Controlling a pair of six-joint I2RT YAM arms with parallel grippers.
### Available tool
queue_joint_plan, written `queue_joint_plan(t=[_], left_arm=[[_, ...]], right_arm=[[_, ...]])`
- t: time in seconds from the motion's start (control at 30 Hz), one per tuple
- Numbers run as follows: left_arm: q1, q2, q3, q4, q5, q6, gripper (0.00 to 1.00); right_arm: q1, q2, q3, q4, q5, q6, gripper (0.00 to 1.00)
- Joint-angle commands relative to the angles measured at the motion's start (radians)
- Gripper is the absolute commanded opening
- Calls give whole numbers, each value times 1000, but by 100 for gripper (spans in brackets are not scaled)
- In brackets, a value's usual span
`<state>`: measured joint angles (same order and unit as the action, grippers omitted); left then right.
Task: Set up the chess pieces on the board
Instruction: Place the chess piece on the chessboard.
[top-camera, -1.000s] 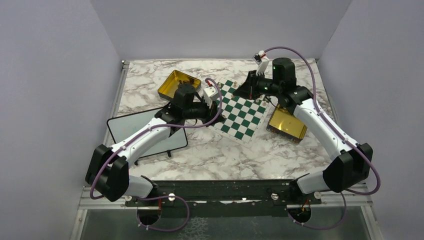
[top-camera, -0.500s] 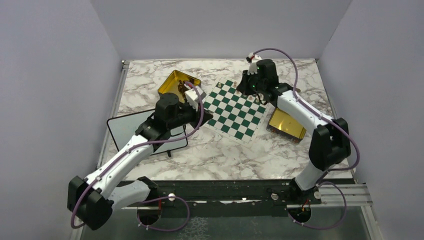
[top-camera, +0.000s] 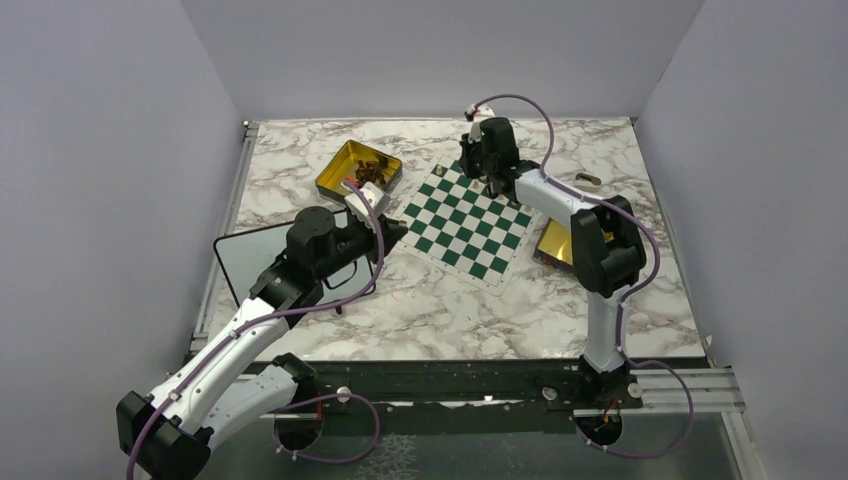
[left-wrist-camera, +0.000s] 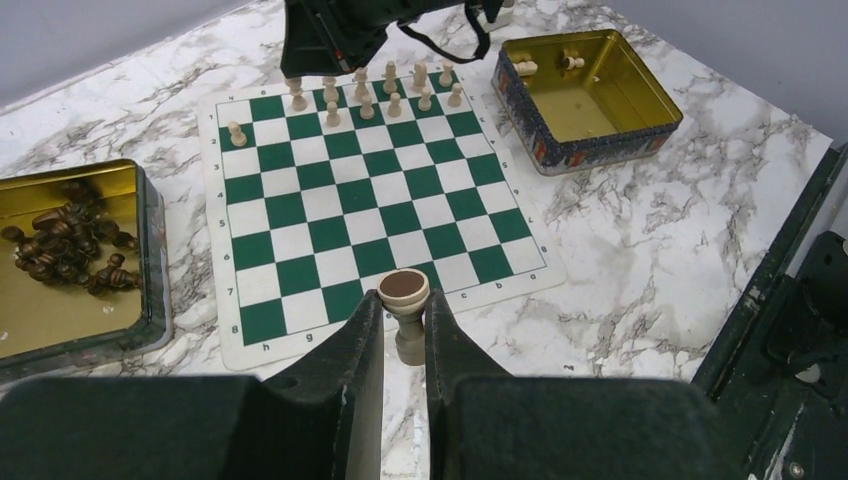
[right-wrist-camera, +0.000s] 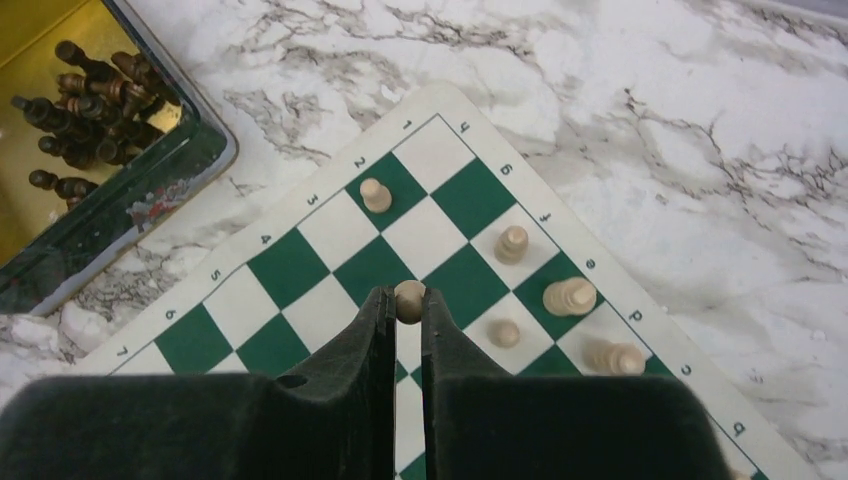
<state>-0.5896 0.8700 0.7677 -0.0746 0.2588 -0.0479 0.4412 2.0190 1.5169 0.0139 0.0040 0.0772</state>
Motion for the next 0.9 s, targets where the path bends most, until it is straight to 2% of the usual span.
queue_joint_plan(t=[0.0, 0.13, 0.43, 0.57, 0.87], left_arm=[[-3, -21, -7, 40, -22, 13, 2], [-3, -27, -5, 30, -13, 20, 2], [-3, -45, -11, 39, 2, 17, 2], [-3, -46, -8, 39, 3, 16, 2], [-3, -52, -11, 41, 3, 17, 2]], right_arm=[[12, 87, 101, 91, 49, -42, 13], [13, 173, 195, 39, 67, -42, 13], [28, 270, 256, 65, 127, -100, 13], [28, 316, 314, 33, 157, -113, 17], [28, 397, 390, 1, 146, -102, 17]])
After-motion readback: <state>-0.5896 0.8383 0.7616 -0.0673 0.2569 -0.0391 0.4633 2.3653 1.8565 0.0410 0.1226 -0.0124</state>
